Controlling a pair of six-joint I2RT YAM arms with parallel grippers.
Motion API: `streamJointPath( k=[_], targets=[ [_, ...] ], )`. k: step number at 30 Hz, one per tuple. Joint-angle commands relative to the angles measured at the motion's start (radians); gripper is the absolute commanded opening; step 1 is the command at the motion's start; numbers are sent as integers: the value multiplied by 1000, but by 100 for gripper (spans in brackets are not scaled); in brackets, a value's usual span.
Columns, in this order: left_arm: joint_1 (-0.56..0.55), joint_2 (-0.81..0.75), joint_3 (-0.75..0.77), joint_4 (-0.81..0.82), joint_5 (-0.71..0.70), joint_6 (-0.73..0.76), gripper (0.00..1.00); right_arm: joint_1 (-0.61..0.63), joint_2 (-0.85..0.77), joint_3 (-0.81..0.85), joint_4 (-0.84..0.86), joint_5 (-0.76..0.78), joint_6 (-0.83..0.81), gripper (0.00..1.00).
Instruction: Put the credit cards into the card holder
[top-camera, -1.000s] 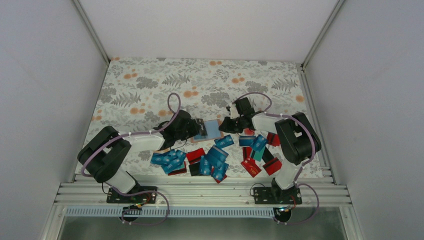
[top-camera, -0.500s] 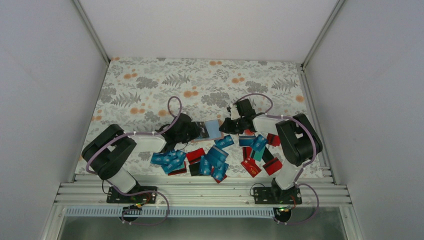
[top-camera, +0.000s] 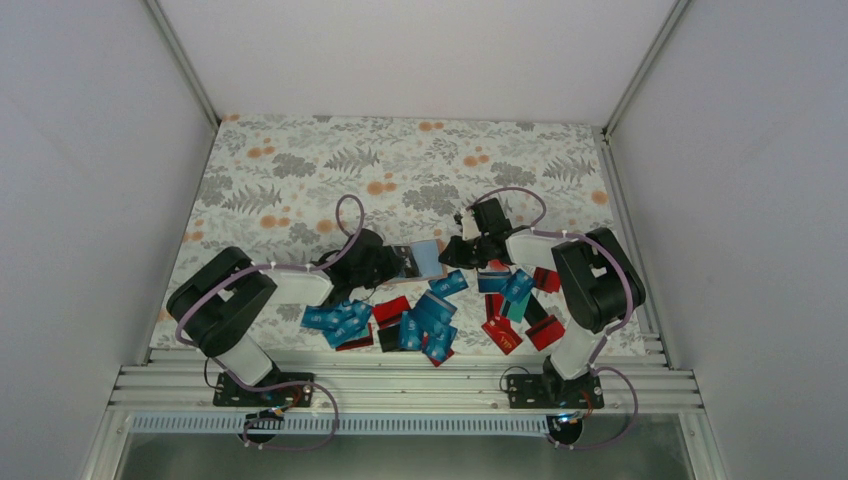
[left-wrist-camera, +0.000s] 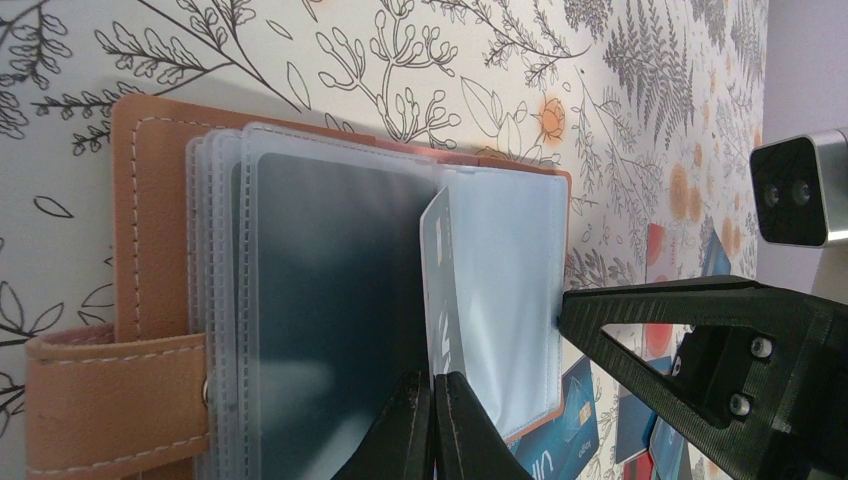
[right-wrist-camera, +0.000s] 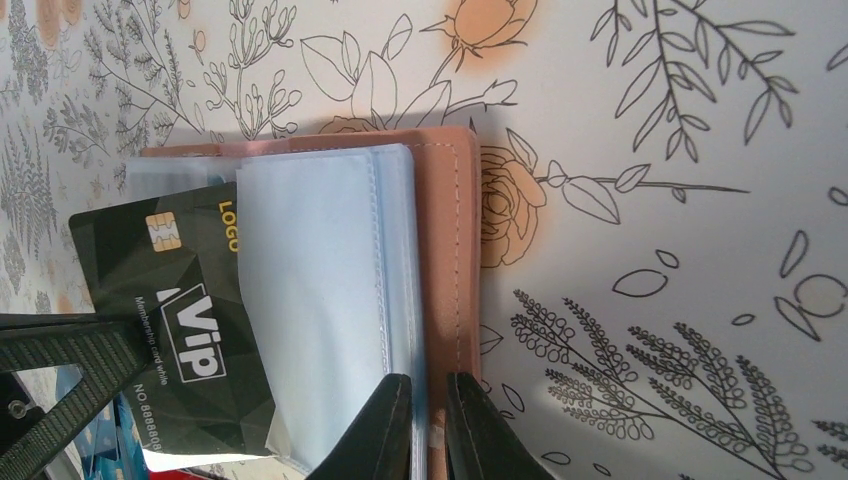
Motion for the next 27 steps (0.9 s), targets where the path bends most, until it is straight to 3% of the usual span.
streamJointPath(
  k=[1,11,20,27],
  targets=[
    [-8,36,19,4,36,3,2,1,7,-29,-64,19,-7,11],
    [3,42,29,-16,43,29,2,1,11,-24,-66,19,-13,11],
    [25,62,60,-26,68,149,2,1,19,-21,-66,12,-19,11],
    [30,67,52,-21,118,130,2,1,29,-13,-71,9,-24,11]
  ],
)
